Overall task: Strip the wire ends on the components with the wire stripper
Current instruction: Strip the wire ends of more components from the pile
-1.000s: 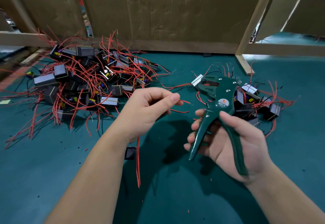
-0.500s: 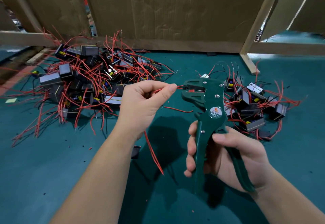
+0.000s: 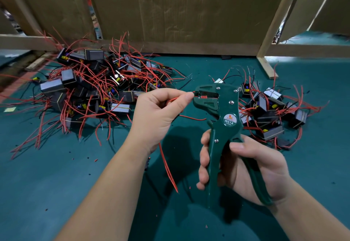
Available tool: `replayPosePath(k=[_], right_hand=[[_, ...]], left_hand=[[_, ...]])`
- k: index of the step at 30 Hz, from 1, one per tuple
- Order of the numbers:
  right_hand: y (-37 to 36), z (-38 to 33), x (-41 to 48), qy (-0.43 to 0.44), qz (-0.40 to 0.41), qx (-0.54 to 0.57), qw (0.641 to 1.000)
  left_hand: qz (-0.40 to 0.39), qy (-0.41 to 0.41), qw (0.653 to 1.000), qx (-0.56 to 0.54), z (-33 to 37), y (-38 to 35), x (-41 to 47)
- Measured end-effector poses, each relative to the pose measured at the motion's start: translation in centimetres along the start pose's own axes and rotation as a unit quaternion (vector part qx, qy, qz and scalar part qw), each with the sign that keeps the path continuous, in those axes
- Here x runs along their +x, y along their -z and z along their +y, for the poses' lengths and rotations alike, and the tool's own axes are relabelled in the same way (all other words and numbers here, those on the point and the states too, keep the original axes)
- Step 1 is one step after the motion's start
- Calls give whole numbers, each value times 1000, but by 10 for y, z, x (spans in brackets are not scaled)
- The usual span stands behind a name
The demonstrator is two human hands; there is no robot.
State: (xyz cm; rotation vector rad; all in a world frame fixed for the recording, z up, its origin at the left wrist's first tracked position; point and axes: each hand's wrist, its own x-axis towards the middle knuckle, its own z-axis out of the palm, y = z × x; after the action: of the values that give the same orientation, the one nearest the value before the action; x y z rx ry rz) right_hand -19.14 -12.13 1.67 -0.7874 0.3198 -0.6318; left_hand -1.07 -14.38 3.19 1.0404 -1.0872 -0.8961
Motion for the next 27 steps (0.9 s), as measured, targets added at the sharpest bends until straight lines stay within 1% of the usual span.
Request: replayPosePath(k=[7,12,14,16,18,20,21,22,23,25,27], right_hand=[[-3,1,0,0,39,-23,999],[-3,1,0,-2,66,-35,997],[-5,3,1,-3,95,-44,995],[-8,5,3,6,142,-58,988],[-9,5,6,21,198,-73,977],[-10,4,8,30,226,-59,972],[-9,4,9,38,222,-40,973],[-7,3,8,47,209,-21,977],[-5,3,8,52,189,-8,981],[-3,1,7,32,136,7,990],[-2,1,5,-2,66,18,998]], left_hand=[[-10,-8,1000,-2,0,0,0],[-38,-13,999,9,-2,2,1],[-43,-22,998,46,-5,2,2],[-59,-26,993,103,-8,2,2],[-77,-8,984,158,-13,2,4],[-101,10,970,221,-18,1,3],[-105,18,967,231,-21,-1,2],[-95,30,972,212,-22,-4,1],[-73,44,982,167,-21,-6,0],[-18,53,996,72,-19,-10,0],[2,38,998,56,-18,-10,1]])
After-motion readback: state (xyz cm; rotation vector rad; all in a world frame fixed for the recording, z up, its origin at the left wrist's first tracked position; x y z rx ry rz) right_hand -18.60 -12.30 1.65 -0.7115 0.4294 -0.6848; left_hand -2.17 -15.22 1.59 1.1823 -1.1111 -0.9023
